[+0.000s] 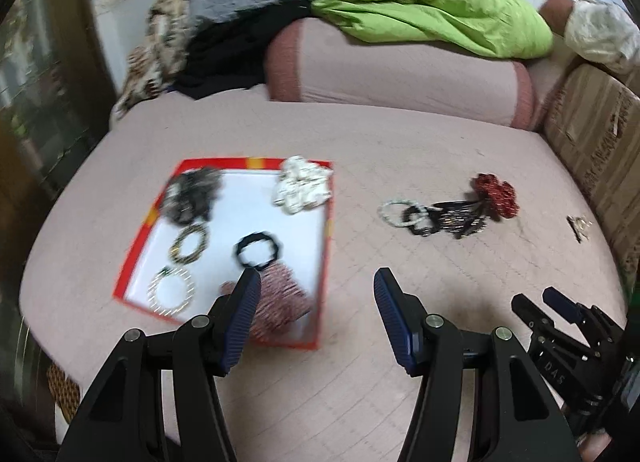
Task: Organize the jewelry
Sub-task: 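Withdraw both grippers from the tray toward the remaining jewelry, then grasp light blue bead bracelet with left gripper while right grasps red polka-dot scrunchie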
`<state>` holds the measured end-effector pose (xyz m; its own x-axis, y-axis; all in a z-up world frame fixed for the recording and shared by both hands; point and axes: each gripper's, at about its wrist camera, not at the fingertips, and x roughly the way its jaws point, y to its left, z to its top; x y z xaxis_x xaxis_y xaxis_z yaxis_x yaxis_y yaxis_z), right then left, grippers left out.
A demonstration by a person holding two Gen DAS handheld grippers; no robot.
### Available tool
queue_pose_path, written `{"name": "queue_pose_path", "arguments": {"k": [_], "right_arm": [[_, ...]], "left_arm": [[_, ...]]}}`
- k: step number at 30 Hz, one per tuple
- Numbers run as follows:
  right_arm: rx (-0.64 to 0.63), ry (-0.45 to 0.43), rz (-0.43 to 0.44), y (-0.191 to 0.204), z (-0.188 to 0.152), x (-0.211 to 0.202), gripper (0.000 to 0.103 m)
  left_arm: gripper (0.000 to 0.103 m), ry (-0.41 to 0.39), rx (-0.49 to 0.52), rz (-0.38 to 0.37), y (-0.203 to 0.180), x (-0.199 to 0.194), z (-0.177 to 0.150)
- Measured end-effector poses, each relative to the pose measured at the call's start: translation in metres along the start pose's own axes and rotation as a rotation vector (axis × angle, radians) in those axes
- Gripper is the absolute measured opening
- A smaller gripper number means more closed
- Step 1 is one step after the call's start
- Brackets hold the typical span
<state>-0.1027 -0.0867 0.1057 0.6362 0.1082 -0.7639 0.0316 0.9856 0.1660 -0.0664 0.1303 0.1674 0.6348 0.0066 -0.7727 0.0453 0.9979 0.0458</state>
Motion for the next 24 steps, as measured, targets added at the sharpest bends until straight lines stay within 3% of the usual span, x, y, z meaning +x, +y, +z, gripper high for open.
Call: {"name": "queue_pose_path", "arguments": {"k": [6, 13, 20, 24], "right_arm": [[0.046, 0.001, -0.083, -0.059, 0.016, 0.020, 0.059], [0.109, -0.003, -0.057, -0.105, 0.048, 0.053, 0.059], [0.131, -0.029, -0.016, -0.121, 0.080, 0.094, 0.059], [0.195, -0.023, 0.050, -0.130, 0.095, 0.122, 0.059]], "left_arm": [[0.058, 0.070, 0.049, -0.083, -0.032, 0.054, 0.019], [0.057, 0.138, 0.018, -0.136, -0.058, 0.130, 0.044], [0.036, 0.205, -0.018, -0.145, -0.062, 0.202, 0.062], [0.032, 0.226, -0.035, -0.160, -0.060, 0.227, 0.064]]}}
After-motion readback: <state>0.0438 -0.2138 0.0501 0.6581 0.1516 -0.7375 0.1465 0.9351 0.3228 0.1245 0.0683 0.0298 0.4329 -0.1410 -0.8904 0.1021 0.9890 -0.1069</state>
